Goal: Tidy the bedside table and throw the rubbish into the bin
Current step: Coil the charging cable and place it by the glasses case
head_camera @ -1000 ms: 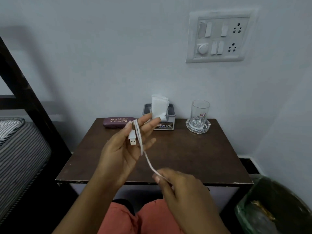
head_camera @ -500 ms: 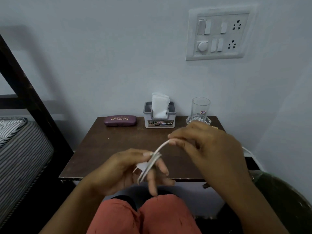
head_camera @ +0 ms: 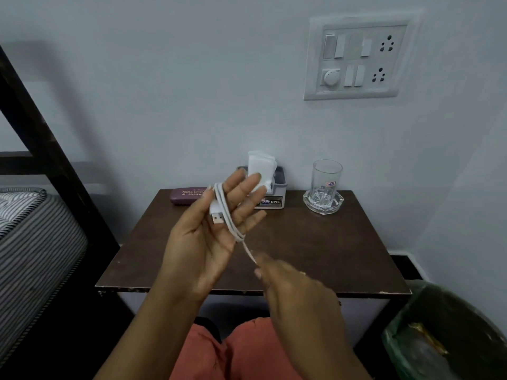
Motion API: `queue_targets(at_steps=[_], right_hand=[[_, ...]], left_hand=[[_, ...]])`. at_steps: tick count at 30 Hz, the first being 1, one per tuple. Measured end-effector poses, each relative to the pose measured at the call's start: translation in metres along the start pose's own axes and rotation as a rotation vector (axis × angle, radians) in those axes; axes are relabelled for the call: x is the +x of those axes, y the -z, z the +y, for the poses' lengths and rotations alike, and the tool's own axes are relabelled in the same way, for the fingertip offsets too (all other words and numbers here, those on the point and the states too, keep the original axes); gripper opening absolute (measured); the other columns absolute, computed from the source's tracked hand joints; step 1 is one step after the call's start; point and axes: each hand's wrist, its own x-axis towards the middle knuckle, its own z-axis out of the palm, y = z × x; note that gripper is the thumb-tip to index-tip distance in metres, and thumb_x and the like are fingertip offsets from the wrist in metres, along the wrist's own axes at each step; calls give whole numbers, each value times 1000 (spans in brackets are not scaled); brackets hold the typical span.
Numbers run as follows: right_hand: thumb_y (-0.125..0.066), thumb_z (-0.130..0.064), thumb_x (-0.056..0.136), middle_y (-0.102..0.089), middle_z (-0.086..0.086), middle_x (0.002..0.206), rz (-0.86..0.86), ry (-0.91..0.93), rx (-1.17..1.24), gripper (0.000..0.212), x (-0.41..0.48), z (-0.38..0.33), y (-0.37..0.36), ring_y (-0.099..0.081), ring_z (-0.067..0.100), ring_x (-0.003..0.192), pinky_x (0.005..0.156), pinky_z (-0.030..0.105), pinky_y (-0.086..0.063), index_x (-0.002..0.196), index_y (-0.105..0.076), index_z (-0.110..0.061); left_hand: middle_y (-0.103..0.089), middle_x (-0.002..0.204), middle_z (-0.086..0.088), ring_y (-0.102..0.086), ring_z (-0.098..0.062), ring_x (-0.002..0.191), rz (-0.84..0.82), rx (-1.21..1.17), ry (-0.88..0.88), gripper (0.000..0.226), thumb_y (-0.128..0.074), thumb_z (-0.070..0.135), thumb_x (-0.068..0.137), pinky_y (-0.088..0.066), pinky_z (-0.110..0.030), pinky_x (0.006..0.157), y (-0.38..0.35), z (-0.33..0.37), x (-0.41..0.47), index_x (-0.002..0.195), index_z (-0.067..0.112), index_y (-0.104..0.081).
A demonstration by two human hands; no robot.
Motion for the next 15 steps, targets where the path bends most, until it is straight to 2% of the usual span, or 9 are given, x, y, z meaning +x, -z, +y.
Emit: queue_targets(at_steps=[3, 4, 6, 8, 9, 11, 12, 14, 15], right_hand=[[-20, -43, 99, -54, -10, 115, 30, 3, -36, 31, -3, 2, 2, -60, 17, 100, 66, 30, -34, 121, -41, -37], [-28, -43, 97, -57, -10, 107, 35, 13, -58, 26, -2, 3, 5, -62, 16, 93, 62, 30, -34, 114, -47, -36], [-60, -45, 81, -60, -12, 77, 43, 20, -215, 10, 0, 4, 10, -64, 11, 61, 44, 25, -26, 86, -61, -36], [-81, -46, 58, -55, -15, 59, 60, 20, -277, 25, 2, 6, 18, -56, 10, 41, 38, 18, -8, 73, -62, -40], [-85, -44, 52, -54, -15, 58, 71, 12, -304, 31, 1, 10, 21, -54, 11, 39, 41, 16, -4, 73, -63, -41], [-80, -46, 57, -54, -12, 60, 107, 23, -318, 25, 0, 15, 34, -54, 14, 41, 41, 14, -8, 72, -62, -40], [-70, -50, 64, -55, -11, 63, 128, 38, -318, 16, 1, 20, 40, -54, 14, 43, 37, 15, -16, 73, -62, -39], [-51, -51, 74, -57, -10, 67, 159, 88, -330, 17, 7, 28, 51, -52, 15, 46, 35, 23, -34, 76, -63, -38], [-52, -48, 76, -58, -9, 68, 162, 111, -346, 16, 9, 31, 53, -51, 16, 47, 37, 23, -36, 77, -64, -38]], left_hand=[[-70, 115, -8, -60, -18, 117, 93, 522, -15, 41, -34, 30, 94, -43, -41, 105, 6, -4, -5, 120, 12, -61], [-70, 114, -4, -59, -15, 117, 51, 710, 21, 40, -34, 32, 95, -44, -39, 104, 8, -4, -9, 120, 16, -60], [-71, 111, 6, -60, -6, 112, -73, 1007, 140, 39, -33, 36, 93, -45, -30, 97, 11, -7, -15, 117, 25, -61], [-70, 101, 13, -61, 0, 98, -151, 1193, 208, 32, -37, 38, 92, -47, -25, 89, 13, -10, -19, 103, 30, -66], [-67, 91, 11, -60, -1, 88, -183, 1272, 221, 29, -38, 38, 93, -48, -30, 85, 13, -12, -22, 93, 28, -66], [-62, 85, -3, -58, -13, 79, -210, 1346, 285, 32, -38, 37, 95, -46, -42, 81, 16, -11, -24, 83, 21, -63], [-64, 88, -11, -59, -11, 78, -200, 1310, 343, 34, -37, 35, 98, -46, -37, 80, 17, -7, -24, 84, 24, -66], [-64, 90, -28, -63, -6, 75, -191, 1115, 476, 38, -36, 28, 101, -45, -19, 78, 16, 3, -27, 89, 31, -71], [-60, 82, -36, -65, -12, 73, -231, 989, 549, 37, -36, 28, 101, -46, -20, 77, 16, 6, -29, 94, 24, -72]])
